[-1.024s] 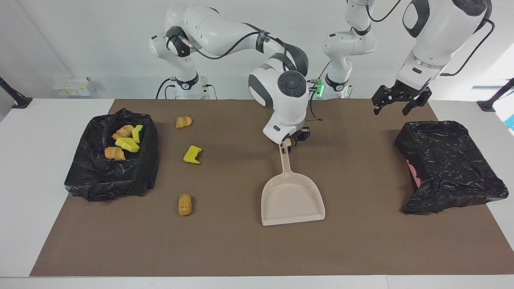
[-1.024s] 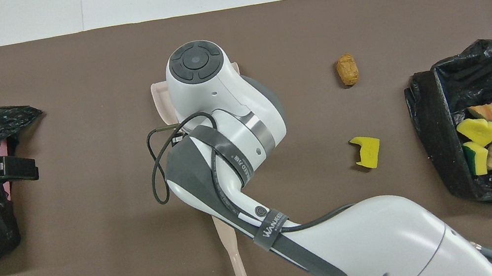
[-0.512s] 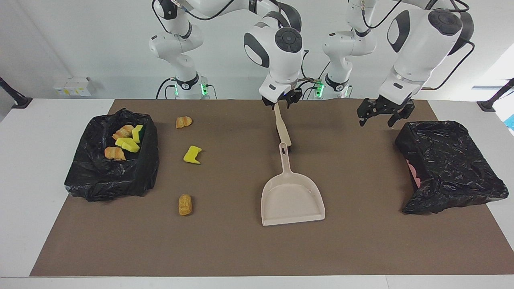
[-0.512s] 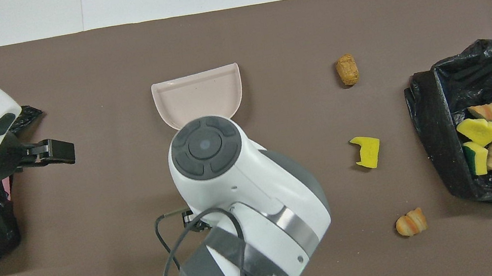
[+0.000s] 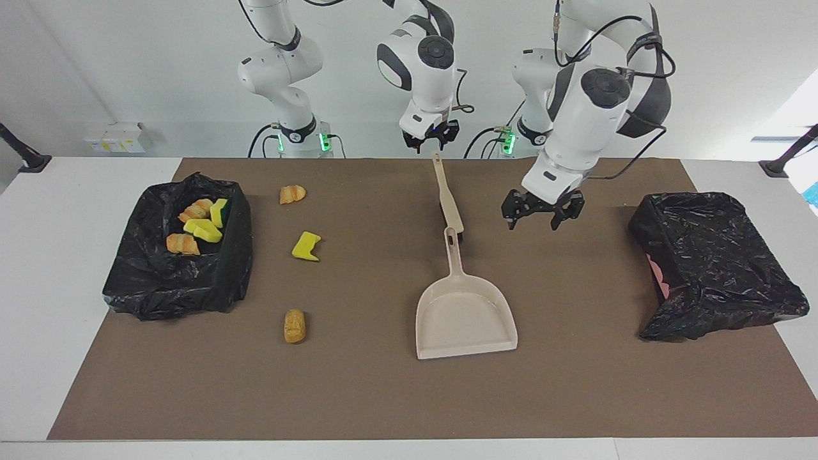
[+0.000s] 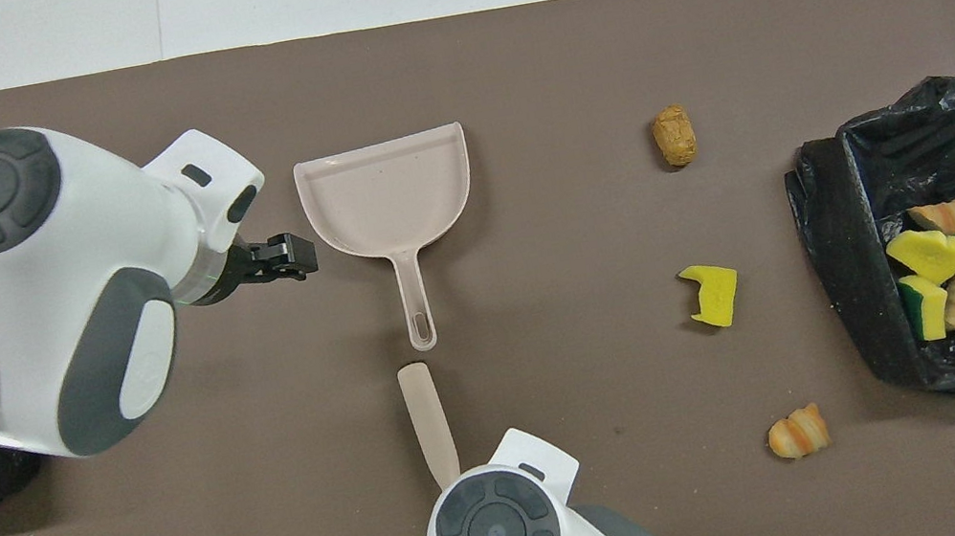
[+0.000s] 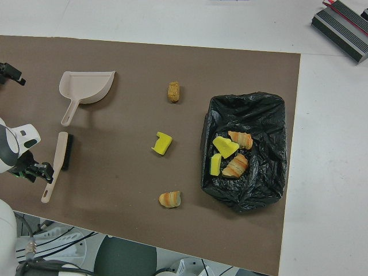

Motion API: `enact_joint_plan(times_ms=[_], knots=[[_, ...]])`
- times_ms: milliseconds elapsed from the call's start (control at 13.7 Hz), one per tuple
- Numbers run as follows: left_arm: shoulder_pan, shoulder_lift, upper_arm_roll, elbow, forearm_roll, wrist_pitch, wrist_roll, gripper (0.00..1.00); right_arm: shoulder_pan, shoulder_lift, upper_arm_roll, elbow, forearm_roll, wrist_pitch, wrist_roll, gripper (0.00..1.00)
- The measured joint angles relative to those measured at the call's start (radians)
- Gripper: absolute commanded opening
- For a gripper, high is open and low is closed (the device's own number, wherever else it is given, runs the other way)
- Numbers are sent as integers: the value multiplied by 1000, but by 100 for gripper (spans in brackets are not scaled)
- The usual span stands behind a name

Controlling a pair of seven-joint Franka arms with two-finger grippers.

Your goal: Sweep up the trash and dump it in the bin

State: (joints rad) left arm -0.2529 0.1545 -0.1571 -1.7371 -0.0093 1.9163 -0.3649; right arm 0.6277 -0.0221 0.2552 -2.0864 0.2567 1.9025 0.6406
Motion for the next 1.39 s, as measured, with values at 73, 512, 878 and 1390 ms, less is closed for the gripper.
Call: enact_joint_plan(times_ms=[73,512,878,1390], knots=[[-32,32,0,0,22,34,-43,100,18,-2,0,-25,5,38,0,70],[-162,142,0,-32,37,145,-160,100,70,95,0,-77,12,210,1,76],[-215,144,0,-108,41,227,-236,100,82,131,-1,-83,12,242,1,57],[-216,141,1,-115,42,238,-319,67,125,131,-1,-90,13,241,112,0]])
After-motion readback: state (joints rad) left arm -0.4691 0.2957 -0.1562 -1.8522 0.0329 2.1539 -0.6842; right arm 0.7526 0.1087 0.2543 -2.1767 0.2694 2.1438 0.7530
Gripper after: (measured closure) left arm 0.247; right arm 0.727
